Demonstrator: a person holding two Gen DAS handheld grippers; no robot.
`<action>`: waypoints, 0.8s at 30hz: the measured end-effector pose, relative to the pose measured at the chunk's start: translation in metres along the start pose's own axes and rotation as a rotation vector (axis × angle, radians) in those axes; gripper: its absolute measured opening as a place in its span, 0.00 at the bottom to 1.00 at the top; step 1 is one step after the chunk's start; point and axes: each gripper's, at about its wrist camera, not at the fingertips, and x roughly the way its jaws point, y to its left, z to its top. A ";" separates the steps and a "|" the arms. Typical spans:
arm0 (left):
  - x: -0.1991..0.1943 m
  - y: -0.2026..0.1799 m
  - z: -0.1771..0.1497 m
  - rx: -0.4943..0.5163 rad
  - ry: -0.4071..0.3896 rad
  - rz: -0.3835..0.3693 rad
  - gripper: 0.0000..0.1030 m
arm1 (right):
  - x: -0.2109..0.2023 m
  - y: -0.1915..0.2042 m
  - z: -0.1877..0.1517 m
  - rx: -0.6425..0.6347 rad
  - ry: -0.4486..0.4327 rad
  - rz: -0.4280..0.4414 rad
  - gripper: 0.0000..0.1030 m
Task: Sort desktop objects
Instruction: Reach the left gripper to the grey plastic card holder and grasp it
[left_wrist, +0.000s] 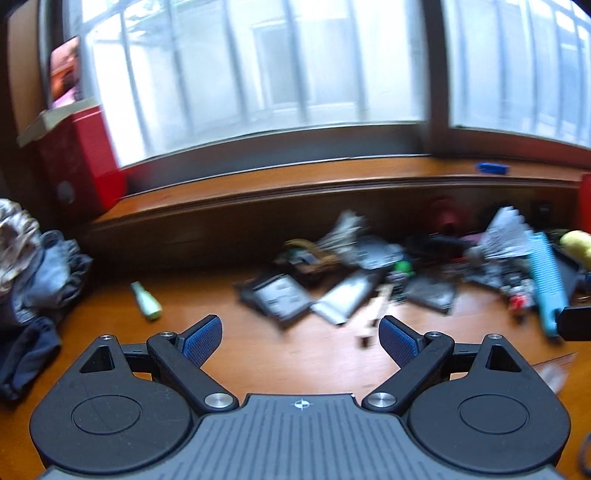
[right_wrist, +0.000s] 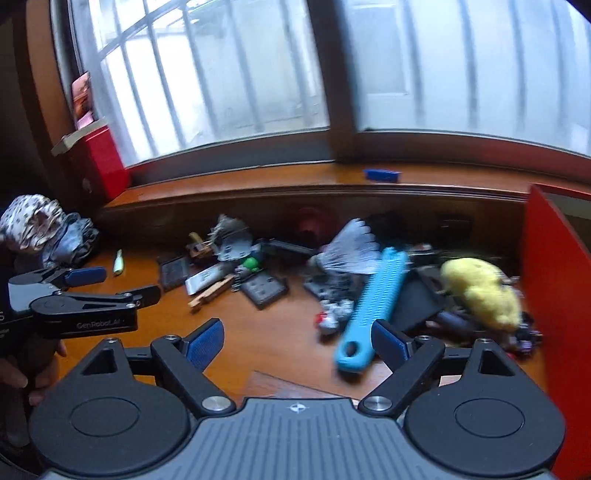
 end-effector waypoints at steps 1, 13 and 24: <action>0.004 0.010 -0.003 -0.007 0.009 0.017 0.90 | 0.015 0.015 0.004 -0.026 0.015 0.032 0.86; 0.044 0.089 -0.035 -0.186 0.120 0.084 0.90 | 0.195 0.142 0.055 -0.309 0.141 0.193 0.79; 0.076 0.104 -0.031 -0.218 0.128 0.046 0.90 | 0.265 0.155 0.058 -0.375 0.173 0.170 0.65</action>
